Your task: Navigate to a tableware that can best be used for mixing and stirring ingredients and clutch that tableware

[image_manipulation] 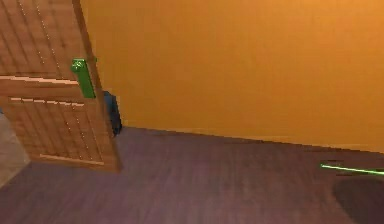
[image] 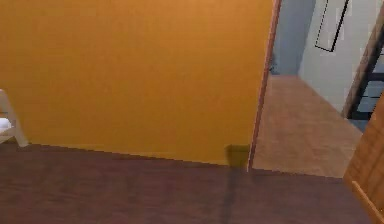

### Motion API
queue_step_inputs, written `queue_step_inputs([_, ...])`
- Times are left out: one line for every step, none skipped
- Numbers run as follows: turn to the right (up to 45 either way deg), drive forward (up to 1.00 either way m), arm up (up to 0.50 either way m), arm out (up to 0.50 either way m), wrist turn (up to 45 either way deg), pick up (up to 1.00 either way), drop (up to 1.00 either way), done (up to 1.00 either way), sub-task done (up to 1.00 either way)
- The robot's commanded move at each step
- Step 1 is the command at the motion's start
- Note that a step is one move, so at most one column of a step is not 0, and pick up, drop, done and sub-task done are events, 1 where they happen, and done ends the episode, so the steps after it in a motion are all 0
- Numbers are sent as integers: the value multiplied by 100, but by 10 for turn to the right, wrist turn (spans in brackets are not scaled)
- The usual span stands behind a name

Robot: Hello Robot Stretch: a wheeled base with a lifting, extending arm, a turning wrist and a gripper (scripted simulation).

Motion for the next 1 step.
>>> queue_step_inputs([-420,0,0,0,0,0,0,0,0])
